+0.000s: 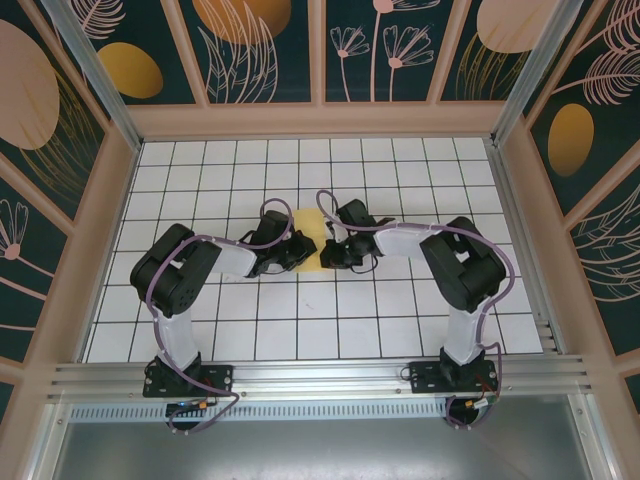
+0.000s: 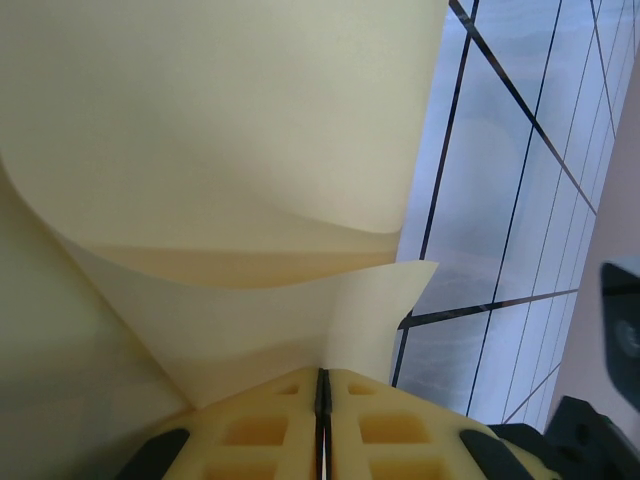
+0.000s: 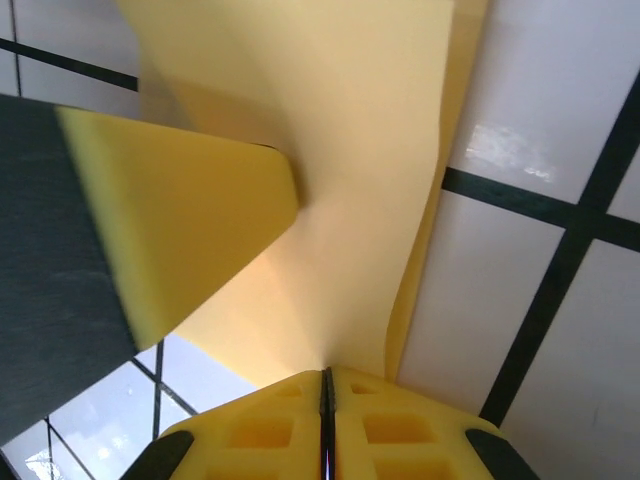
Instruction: Fold a paper plane with a square sheet of paper (pick it up from the middle)
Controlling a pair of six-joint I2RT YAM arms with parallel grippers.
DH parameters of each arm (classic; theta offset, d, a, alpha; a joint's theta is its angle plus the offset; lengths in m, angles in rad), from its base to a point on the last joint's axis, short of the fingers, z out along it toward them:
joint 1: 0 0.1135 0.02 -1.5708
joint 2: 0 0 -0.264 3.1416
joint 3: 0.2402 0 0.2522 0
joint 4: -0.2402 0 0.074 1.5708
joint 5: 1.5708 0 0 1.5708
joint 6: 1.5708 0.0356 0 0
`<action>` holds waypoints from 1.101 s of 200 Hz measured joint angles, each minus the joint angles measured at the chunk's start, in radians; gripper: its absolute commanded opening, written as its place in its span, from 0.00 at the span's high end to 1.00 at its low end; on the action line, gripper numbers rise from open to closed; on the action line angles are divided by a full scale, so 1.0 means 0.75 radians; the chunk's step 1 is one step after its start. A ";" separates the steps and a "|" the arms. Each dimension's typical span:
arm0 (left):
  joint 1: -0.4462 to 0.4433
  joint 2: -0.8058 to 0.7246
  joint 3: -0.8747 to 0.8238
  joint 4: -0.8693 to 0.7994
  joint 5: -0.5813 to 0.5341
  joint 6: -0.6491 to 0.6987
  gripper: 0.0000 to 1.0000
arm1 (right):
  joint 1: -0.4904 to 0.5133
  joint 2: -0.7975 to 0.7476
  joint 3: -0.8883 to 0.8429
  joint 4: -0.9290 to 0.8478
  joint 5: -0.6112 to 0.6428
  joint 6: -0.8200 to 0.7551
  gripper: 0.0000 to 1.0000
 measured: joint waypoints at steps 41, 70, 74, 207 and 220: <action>0.000 0.000 0.000 0.001 -0.001 0.001 0.88 | -0.010 0.001 -0.002 -0.001 0.000 0.001 0.91; -0.001 0.000 0.023 -0.035 -0.011 0.021 0.88 | -0.023 0.000 -0.011 0.006 -0.005 0.001 0.92; -0.001 0.000 0.027 -0.042 -0.014 0.026 0.88 | -0.025 0.000 -0.012 0.006 -0.006 0.000 0.92; 0.101 0.023 0.116 -0.175 -0.011 0.153 0.87 | -0.033 0.000 -0.019 0.013 -0.011 0.001 0.92; 0.113 0.030 0.133 -0.194 -0.007 0.163 0.86 | -0.033 0.000 -0.019 0.013 -0.010 0.001 0.92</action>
